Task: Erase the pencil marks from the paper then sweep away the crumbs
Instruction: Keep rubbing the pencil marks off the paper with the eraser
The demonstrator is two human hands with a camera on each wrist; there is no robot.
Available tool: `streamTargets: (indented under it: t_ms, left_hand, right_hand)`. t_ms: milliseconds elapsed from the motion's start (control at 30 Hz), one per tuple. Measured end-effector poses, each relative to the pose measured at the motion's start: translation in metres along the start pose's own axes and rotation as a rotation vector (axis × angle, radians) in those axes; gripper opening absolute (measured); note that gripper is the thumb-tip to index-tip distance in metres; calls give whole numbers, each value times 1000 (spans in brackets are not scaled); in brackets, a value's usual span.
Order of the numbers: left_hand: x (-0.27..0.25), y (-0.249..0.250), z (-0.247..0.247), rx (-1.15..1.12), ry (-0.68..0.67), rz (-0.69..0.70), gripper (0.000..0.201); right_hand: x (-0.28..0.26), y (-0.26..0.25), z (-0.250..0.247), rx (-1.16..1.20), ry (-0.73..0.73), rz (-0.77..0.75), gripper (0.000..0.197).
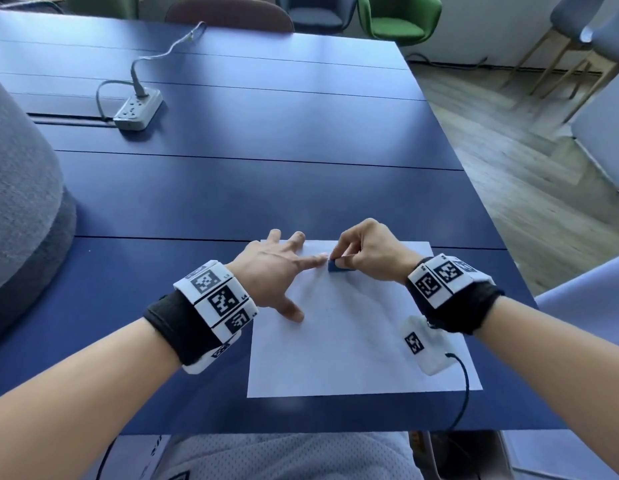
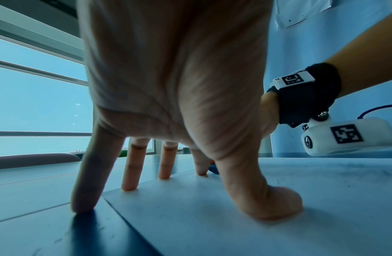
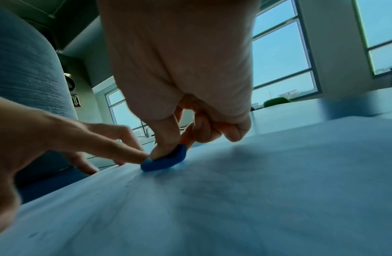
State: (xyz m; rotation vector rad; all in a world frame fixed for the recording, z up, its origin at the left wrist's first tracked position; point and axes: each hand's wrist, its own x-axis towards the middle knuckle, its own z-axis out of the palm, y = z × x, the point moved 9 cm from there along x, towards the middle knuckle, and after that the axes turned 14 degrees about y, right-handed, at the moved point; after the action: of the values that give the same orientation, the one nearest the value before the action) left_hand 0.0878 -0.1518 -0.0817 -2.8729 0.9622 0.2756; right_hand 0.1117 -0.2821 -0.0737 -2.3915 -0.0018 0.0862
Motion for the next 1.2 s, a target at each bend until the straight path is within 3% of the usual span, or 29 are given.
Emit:
streamTargets:
  t_ms: [167,333,400,500,633,667,800,933,967,1100,1200]
  left_hand:
    - [2,-1,3,3,-9,-3,103]
    - [2,-2,2,-7,-2,-4,102]
    - [2,-2,3,-8,-5,-5,102]
    - [2,-2,4,-4,-11,-3,103]
    - [2,-1,3,-5,-12,-1,103]
    - [2,-2,4,-8,-14,-2,103]
    - [2,-1,4,-8,-18,-3,104]
    - [2,-2,4,-12,-9,-3,103]
    - [2,-2,4,-16,-8,-5,103]
    - [2,-2,6,-14,-14,-5,104]
    - [2,-2,5,-18,-9,-4,103]
  right_hand:
    - [-25,-4,15,-100,-254,-59,17]
    - [-5,-2,2,-6,-13,-45,14]
    - [-14,1,6,6,-50,-37,16]
    - [-28,3,18,-55,-227,-19,16]
    - [-16,6,-1,-14,4,1,14]
    - [-18,6,-1,-8,-2,1,13]
    - [-32,2,14,-97,-246,-9,14]
    - [-16,6,-4,-36,2,11,14]
    - [-18,8,-4,-18,0,17,13]
    - [-34,8,12,-63,-237,15,13]
    - [-20,7,0,-38,-68,4,14]
